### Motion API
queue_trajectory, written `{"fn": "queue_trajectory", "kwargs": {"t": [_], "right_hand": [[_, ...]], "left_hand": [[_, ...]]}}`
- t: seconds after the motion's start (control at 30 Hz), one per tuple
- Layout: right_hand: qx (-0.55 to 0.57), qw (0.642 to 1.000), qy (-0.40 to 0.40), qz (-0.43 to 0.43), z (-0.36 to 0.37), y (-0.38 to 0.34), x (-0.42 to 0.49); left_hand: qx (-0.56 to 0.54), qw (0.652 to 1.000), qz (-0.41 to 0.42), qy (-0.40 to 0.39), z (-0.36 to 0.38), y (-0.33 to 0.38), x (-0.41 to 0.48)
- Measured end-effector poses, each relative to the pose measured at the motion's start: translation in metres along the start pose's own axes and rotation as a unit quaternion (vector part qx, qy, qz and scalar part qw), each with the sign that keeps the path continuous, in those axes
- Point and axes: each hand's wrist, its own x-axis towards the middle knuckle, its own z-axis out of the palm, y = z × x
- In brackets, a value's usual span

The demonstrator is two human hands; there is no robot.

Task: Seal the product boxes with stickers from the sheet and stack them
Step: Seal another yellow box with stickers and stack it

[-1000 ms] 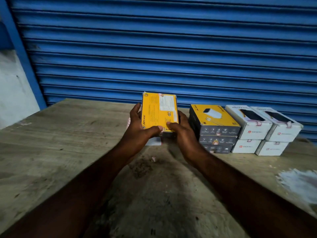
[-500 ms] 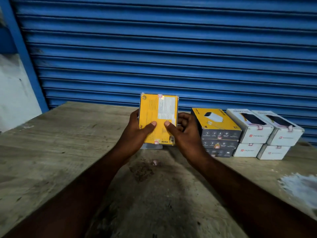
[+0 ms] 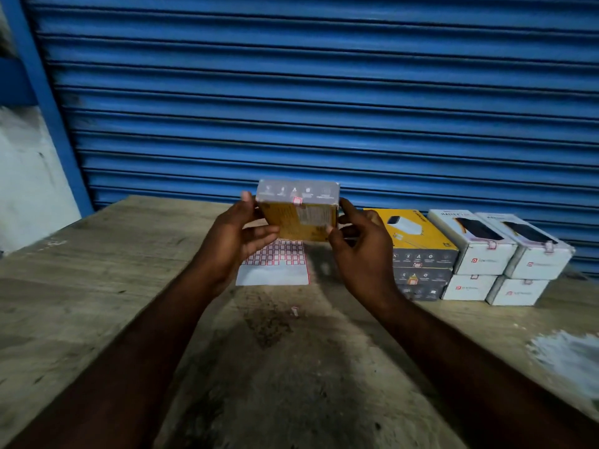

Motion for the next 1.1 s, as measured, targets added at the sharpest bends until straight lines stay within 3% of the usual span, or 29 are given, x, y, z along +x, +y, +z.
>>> {"fn": "queue_trajectory", "kwargs": {"t": [0.1, 0.2, 0.23, 0.4, 0.53, 0.7, 0.87, 1.1], "right_hand": [[0.062, 0.994, -0.041, 0.082, 0.001, -0.005, 0.007], [0.210, 0.954, -0.081, 0.199, -0.003, -0.015, 0.018], [0.209, 0.951, -0.096, 0.208, -0.006, -0.018, 0.021], [-0.024, 0.980, -0.181, 0.073, -0.030, -0.023, 0.028], [-0.199, 0.961, -0.188, -0.044, -0.058, -0.023, 0.027], [-0.322, 0.929, -0.177, -0.038, -0.102, -0.025, 0.039], [-0.401, 0.899, -0.177, -0.016, -0.137, -0.022, 0.051], [-0.405, 0.905, -0.128, -0.012, -0.168, 0.000, 0.051]], "left_hand": [[-0.026, 0.999, -0.035, 0.020, -0.002, 0.004, -0.001], [-0.002, 0.999, -0.036, 0.024, -0.002, 0.003, -0.001], [-0.007, 0.999, -0.037, 0.024, -0.001, 0.002, -0.001], [-0.039, 0.998, -0.044, -0.034, 0.012, 0.001, -0.007], [0.082, 0.995, 0.001, -0.062, 0.029, -0.007, -0.009], [0.237, 0.968, 0.062, -0.056, 0.065, -0.007, -0.004], [0.302, 0.947, 0.093, -0.060, 0.108, -0.009, 0.001], [0.364, 0.924, 0.103, -0.063, 0.153, -0.015, -0.007]]}}
